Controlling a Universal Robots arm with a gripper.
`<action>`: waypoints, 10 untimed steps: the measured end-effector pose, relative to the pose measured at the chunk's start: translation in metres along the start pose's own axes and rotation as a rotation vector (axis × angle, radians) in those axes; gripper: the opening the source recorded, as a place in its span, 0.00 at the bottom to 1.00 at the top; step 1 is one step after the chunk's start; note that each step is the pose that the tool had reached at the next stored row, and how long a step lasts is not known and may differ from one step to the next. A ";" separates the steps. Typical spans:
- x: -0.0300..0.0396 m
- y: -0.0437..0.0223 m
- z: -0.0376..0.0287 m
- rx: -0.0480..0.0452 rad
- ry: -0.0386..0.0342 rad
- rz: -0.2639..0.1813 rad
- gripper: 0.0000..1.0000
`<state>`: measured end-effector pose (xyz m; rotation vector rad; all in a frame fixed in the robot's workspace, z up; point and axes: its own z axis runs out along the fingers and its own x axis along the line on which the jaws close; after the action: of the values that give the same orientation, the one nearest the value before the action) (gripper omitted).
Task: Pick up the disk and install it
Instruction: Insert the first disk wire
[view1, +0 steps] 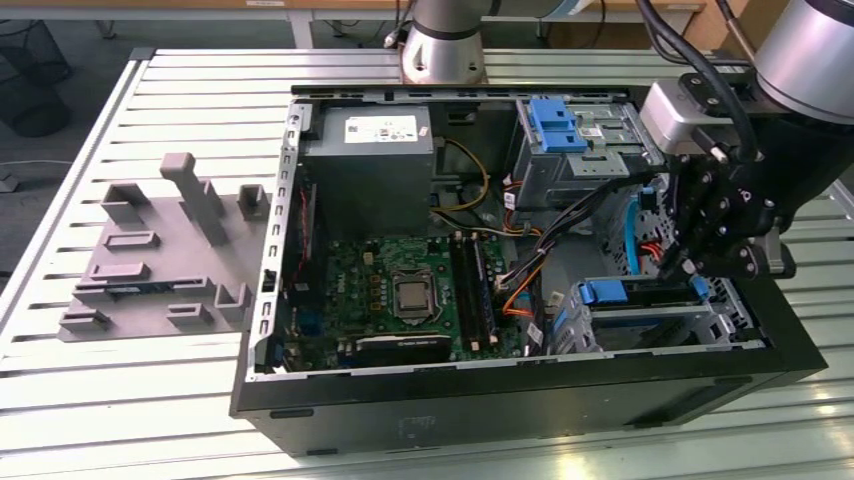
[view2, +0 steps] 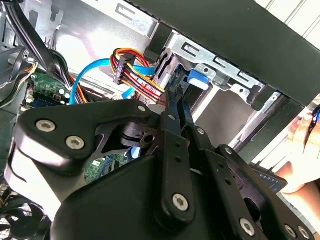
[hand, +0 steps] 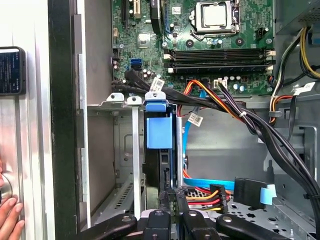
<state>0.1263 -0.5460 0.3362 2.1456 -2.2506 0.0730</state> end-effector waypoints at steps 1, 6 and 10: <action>0.0000 0.0000 0.0004 -0.0007 -0.0001 0.000 0.16; 0.0000 0.0000 0.0018 -0.0024 0.0002 -0.004 0.16; 0.0000 0.0000 0.0028 -0.0032 0.0004 -0.005 0.16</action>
<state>0.1263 -0.5462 0.3334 2.1491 -2.2437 0.0696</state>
